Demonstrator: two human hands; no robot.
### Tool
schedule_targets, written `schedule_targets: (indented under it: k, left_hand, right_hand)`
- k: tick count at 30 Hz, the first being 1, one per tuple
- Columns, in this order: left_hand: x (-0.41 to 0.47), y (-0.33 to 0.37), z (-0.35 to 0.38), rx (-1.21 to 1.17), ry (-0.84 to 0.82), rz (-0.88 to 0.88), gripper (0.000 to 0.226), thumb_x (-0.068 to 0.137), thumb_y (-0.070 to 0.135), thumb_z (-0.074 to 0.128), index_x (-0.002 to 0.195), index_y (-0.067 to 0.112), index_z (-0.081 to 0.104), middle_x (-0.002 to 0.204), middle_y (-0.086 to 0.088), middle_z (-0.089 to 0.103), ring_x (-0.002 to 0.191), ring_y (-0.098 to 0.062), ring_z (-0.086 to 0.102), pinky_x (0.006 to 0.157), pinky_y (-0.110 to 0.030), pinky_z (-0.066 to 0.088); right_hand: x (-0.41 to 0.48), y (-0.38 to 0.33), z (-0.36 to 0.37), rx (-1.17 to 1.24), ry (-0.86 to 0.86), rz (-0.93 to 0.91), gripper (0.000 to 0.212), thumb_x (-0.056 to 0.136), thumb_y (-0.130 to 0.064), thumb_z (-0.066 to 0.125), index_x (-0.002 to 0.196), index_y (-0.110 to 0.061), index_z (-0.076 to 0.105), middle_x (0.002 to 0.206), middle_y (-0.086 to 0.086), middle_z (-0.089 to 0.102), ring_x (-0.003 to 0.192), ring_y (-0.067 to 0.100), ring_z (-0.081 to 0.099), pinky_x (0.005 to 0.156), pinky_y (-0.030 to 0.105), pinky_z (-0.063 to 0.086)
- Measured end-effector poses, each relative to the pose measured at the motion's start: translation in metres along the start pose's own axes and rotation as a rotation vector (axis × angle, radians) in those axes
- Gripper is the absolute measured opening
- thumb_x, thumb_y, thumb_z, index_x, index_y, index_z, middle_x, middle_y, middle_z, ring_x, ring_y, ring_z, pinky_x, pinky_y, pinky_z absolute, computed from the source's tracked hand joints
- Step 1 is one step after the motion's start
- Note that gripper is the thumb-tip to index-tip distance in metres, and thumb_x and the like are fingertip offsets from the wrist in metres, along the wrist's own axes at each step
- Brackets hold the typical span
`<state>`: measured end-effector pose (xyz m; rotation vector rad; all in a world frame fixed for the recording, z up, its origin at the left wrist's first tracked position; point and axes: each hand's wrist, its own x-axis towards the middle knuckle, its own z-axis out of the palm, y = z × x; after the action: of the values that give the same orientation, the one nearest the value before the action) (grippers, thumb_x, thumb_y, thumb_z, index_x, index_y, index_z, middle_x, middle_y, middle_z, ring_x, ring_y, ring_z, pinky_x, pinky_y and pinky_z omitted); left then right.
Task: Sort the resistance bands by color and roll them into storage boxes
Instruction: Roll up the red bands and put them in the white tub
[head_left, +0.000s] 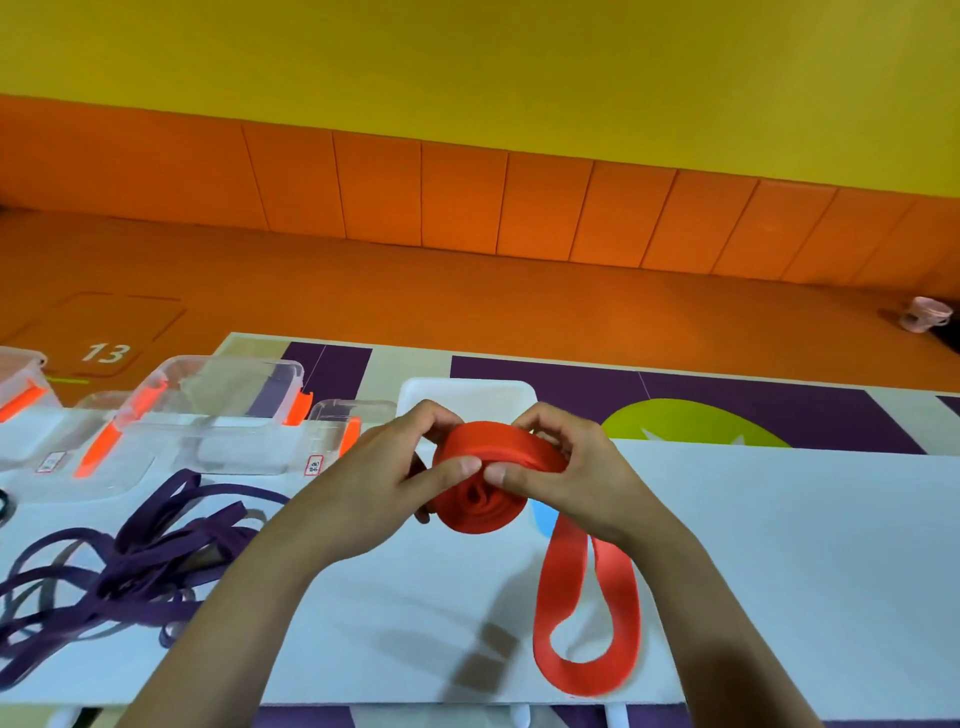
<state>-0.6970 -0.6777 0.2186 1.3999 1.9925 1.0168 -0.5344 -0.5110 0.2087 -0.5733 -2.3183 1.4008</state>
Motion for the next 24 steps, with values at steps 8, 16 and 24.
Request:
schedule_targets:
  k: [8, 16, 24]
  left_hand:
    - [-0.002, 0.000, 0.020, -0.407, 0.220, 0.006, 0.028, 0.093, 0.045, 0.054, 0.117, 0.031, 0.051, 0.109, 0.019, 0.065, 0.071, -0.024, 0.075, 0.073, -0.024, 0.055]
    - [0.001, 0.005, 0.048, -0.879, 0.282, -0.072, 0.034, 0.096, 0.030, 0.054, 0.125, 0.012, 0.050, 0.129, -0.014, 0.063, 0.098, -0.034, 0.076, 0.084, -0.045, 0.062]
    - [-0.005, -0.011, -0.001, -0.285, 0.189, -0.084, 0.056, 0.077, 0.068, 0.075, 0.122, 0.040, 0.057, 0.101, 0.006, 0.068, 0.078, -0.022, 0.070, 0.065, -0.034, 0.060]
  right_hand:
    - [0.002, 0.013, 0.006, 0.116, 0.075, -0.029, 0.031, 0.077, -0.055, 0.079, 0.095, -0.030, 0.071, 0.087, -0.014, 0.065, 0.080, 0.009, 0.064, 0.074, 0.022, 0.050]
    - [0.002, 0.008, 0.055, 0.233, 0.371, -0.033, 0.032, 0.097, -0.061, 0.045, 0.118, -0.039, 0.055, 0.105, -0.016, 0.068, 0.102, 0.001, 0.065, 0.083, 0.013, 0.049]
    - [-0.002, 0.005, 0.041, 0.100, 0.108, -0.067, 0.028, 0.092, -0.054, 0.058, 0.112, -0.034, 0.061, 0.090, -0.023, 0.067, 0.085, 0.000, 0.064, 0.075, 0.012, 0.047]
